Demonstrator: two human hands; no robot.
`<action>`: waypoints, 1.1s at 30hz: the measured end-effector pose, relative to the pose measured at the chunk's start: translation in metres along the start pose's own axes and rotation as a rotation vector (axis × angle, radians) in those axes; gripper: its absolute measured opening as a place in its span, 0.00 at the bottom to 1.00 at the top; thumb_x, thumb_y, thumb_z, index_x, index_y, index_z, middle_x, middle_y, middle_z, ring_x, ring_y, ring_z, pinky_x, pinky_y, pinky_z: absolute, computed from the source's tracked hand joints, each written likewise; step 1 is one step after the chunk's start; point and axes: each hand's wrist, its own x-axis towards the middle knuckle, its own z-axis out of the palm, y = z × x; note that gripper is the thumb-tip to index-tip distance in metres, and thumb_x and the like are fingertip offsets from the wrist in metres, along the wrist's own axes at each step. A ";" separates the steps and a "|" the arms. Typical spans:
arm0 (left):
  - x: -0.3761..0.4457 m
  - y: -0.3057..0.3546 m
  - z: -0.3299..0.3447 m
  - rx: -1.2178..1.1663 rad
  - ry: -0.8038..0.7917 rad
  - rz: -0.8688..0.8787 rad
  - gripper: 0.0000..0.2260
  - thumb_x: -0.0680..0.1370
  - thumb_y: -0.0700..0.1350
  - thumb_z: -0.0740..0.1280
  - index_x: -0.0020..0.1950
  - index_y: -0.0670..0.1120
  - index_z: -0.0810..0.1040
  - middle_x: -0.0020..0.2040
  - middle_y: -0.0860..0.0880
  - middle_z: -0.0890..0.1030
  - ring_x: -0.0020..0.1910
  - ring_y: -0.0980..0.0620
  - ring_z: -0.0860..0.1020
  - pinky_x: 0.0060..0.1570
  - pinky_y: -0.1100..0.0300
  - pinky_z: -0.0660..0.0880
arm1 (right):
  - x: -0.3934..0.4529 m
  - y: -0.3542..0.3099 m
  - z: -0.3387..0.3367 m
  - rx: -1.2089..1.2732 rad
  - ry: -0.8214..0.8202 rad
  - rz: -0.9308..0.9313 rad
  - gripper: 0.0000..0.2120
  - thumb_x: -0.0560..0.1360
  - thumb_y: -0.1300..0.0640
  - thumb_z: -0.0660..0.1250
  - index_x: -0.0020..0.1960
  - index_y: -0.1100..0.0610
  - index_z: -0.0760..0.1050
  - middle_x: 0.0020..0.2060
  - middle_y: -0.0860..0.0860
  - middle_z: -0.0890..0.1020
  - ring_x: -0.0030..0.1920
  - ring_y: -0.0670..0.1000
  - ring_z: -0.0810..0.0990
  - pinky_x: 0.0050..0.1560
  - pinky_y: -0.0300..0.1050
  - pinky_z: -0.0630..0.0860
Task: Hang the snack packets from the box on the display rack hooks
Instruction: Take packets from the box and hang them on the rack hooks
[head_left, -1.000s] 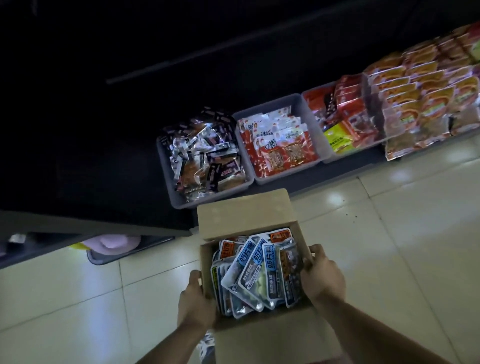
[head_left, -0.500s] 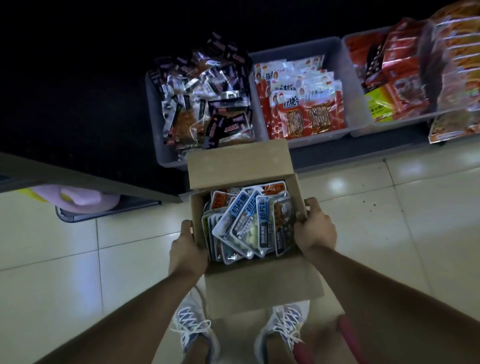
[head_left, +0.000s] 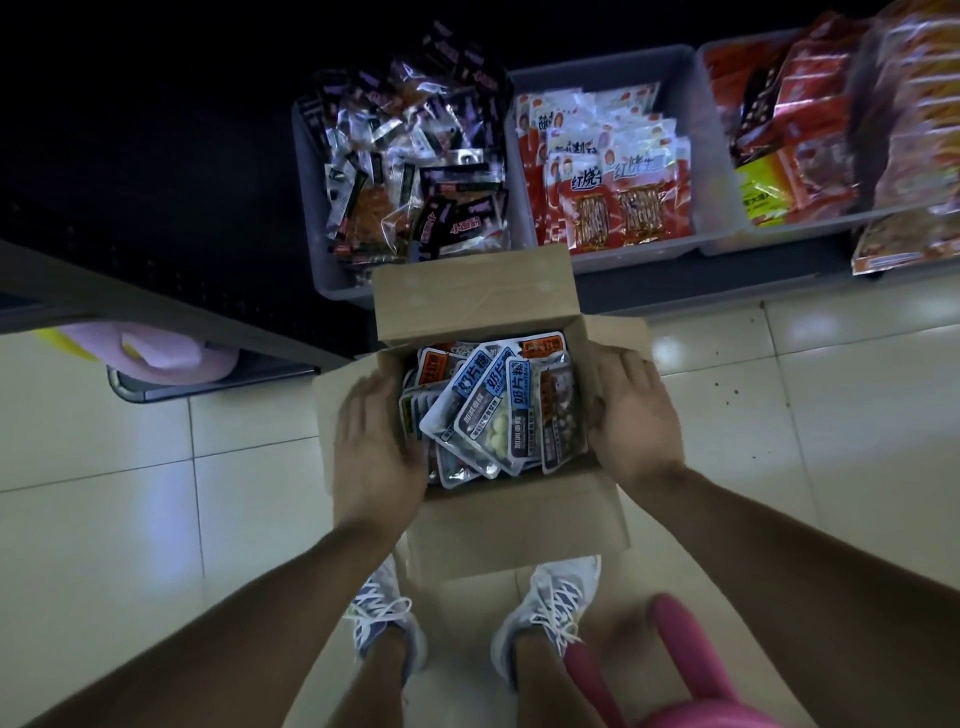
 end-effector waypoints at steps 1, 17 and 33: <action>-0.001 0.008 0.002 -0.050 -0.037 0.001 0.27 0.77 0.36 0.69 0.76 0.42 0.69 0.72 0.41 0.73 0.73 0.43 0.69 0.71 0.53 0.68 | 0.002 -0.002 -0.003 -0.034 -0.051 -0.057 0.34 0.72 0.62 0.64 0.78 0.54 0.64 0.69 0.54 0.72 0.67 0.57 0.69 0.68 0.56 0.72; 0.021 0.041 0.051 -0.447 -0.208 -0.583 0.20 0.67 0.40 0.82 0.53 0.47 0.79 0.51 0.48 0.84 0.50 0.46 0.83 0.52 0.48 0.82 | 0.075 -0.025 0.012 -0.284 -0.565 -0.327 0.51 0.72 0.62 0.76 0.83 0.52 0.47 0.76 0.58 0.66 0.77 0.59 0.64 0.75 0.54 0.65; 0.017 0.029 0.014 -0.721 -0.099 -0.600 0.02 0.76 0.46 0.76 0.44 0.50 0.86 0.40 0.48 0.88 0.34 0.56 0.86 0.30 0.66 0.79 | 0.061 -0.025 -0.005 0.567 -0.414 0.130 0.14 0.69 0.48 0.81 0.53 0.49 0.85 0.48 0.44 0.85 0.50 0.44 0.83 0.53 0.39 0.77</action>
